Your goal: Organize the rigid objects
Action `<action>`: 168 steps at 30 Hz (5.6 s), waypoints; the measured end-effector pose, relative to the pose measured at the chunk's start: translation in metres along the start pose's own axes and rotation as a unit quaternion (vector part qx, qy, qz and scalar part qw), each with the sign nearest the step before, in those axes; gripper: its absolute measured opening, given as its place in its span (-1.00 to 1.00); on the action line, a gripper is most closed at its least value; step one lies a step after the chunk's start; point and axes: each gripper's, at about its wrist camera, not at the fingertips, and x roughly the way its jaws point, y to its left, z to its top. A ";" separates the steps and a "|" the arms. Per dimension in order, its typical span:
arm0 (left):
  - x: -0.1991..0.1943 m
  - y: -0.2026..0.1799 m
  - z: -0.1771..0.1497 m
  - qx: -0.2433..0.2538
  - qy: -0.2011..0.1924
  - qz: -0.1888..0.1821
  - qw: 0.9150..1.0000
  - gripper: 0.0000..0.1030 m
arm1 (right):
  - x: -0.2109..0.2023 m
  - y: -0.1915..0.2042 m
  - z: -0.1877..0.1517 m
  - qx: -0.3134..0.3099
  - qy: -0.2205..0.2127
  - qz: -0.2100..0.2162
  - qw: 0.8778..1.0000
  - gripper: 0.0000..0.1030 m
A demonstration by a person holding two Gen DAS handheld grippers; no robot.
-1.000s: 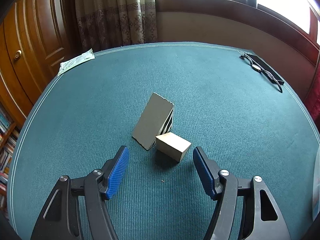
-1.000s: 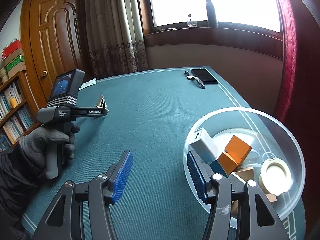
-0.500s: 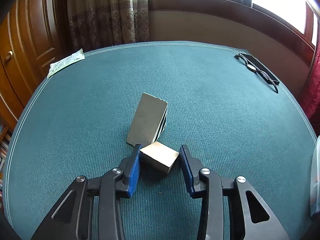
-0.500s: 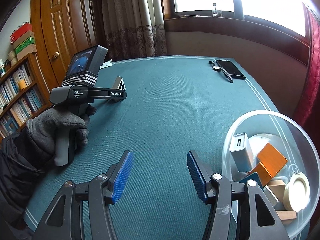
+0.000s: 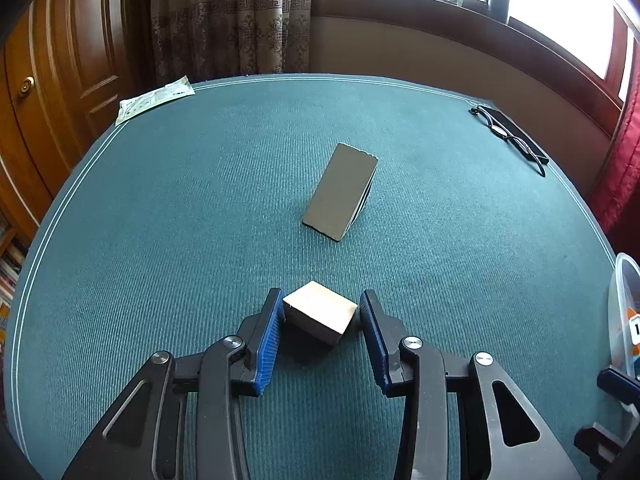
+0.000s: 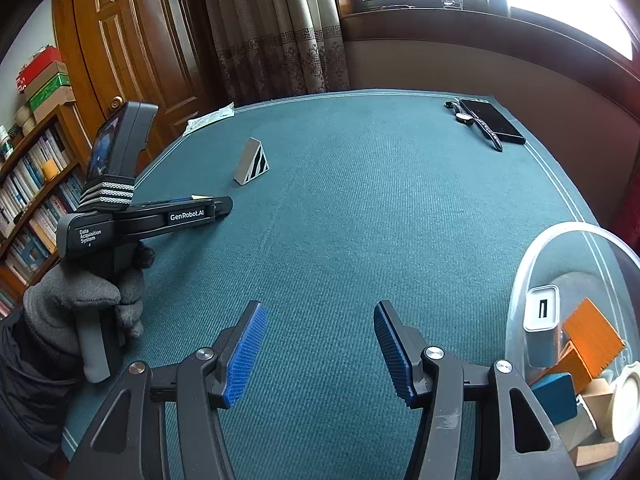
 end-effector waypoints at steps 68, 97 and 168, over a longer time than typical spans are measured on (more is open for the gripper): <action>-0.048 0.038 -0.028 -0.039 -0.050 -0.015 0.998 -0.29 | 0.116 0.052 0.114 -0.012 0.019 -0.005 1.000 -0.24; -0.057 -0.023 -0.043 0.012 -0.048 -0.017 0.999 -0.29 | 0.002 -0.015 0.039 0.055 -0.027 -0.011 0.998 -0.24; -0.050 -0.071 -0.078 0.034 -0.017 -0.036 0.999 -0.40 | -0.030 -0.018 -0.057 0.025 -0.007 -0.058 0.998 -0.28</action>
